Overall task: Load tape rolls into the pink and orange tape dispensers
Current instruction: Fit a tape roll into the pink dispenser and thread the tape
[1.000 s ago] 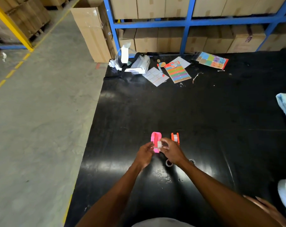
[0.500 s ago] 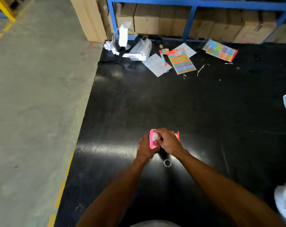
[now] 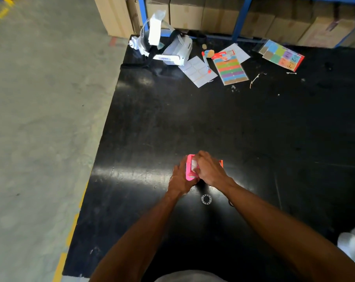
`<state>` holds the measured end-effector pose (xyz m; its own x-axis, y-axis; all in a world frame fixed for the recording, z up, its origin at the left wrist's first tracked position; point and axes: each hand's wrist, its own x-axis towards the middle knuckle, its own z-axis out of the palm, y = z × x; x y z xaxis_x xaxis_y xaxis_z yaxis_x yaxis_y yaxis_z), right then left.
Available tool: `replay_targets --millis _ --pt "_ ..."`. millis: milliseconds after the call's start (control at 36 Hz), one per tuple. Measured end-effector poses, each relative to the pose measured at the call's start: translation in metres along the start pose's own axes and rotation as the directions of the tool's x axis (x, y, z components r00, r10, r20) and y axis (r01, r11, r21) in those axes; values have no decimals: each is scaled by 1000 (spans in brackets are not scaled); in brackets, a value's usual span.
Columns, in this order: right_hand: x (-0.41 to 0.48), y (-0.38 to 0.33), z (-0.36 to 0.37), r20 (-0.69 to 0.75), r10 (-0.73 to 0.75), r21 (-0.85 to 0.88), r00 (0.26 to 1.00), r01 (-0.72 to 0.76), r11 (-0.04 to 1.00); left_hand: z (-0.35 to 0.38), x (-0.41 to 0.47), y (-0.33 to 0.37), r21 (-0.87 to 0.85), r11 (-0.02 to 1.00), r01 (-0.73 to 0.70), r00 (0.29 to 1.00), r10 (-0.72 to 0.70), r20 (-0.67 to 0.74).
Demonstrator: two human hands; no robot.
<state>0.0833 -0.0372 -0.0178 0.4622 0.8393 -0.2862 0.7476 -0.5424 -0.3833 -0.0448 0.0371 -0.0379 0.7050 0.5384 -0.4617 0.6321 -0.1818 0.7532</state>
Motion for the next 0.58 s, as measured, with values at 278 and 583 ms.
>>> replay_targets --millis 278,583 --pt "5 -1 9 11 9 34 1000 -9 999 24 47 -51 -3 999 33 997 -33 64" --pt "14 7 10 37 16 36 999 -18 999 -4 13 2 -36 999 -13 997 16 81"
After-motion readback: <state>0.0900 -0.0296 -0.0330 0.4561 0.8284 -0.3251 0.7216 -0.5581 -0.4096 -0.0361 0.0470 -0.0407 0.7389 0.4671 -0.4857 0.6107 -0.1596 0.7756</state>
